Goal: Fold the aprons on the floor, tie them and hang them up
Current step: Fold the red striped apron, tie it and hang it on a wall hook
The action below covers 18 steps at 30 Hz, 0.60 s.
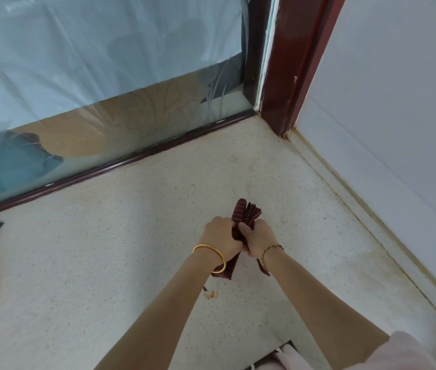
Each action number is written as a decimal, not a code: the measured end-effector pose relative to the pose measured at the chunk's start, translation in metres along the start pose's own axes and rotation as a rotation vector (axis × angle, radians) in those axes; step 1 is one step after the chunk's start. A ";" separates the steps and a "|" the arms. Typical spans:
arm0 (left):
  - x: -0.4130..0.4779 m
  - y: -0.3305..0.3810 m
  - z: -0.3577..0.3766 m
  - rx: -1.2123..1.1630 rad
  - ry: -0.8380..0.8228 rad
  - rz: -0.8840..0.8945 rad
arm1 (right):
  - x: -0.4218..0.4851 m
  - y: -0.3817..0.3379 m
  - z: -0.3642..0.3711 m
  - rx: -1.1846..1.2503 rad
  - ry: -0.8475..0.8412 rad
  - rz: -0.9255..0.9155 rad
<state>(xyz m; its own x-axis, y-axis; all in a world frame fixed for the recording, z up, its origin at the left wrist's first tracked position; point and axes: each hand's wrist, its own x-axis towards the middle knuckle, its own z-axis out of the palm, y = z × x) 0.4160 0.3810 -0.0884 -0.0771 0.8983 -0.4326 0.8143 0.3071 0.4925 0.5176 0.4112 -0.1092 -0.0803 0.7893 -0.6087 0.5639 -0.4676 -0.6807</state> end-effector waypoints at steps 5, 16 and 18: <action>0.002 -0.012 0.010 0.163 0.047 0.016 | -0.004 0.008 -0.002 -0.141 -0.100 -0.045; 0.002 -0.013 0.003 0.223 0.112 0.101 | -0.022 -0.021 -0.021 -0.863 -0.279 -0.546; 0.004 -0.013 -0.003 0.196 0.046 0.109 | -0.019 -0.029 -0.026 -0.930 -0.330 -0.634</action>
<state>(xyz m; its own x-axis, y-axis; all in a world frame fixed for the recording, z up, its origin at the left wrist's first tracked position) 0.4037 0.3812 -0.0943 -0.0050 0.9376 -0.3476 0.9149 0.1446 0.3768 0.5244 0.4201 -0.0675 -0.6949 0.5712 -0.4368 0.7191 0.5510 -0.4235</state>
